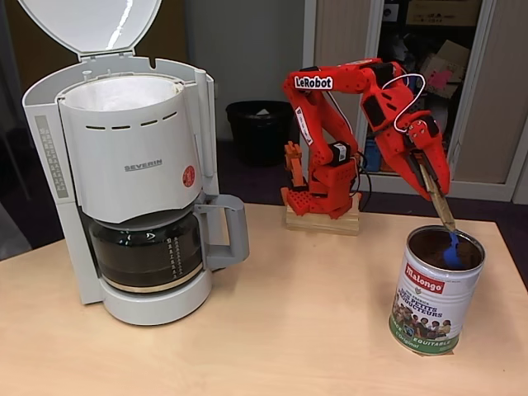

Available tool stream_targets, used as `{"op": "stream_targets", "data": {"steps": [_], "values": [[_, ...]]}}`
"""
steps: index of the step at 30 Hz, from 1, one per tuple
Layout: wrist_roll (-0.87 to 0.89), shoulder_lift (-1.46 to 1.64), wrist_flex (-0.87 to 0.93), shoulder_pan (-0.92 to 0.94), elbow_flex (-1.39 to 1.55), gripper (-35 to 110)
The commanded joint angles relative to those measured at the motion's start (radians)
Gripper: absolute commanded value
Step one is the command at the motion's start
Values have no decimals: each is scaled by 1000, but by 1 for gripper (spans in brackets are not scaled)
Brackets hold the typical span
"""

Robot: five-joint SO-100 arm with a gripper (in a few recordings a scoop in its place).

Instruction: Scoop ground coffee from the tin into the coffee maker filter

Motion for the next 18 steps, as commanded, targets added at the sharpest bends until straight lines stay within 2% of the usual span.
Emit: {"op": "stream_targets", "data": {"steps": [1, 9, 18], "values": [[3, 130, 5, 14, 72, 0], [-2, 305, 43, 61, 229, 0], [-192, 210, 106, 75, 150, 0]]}}
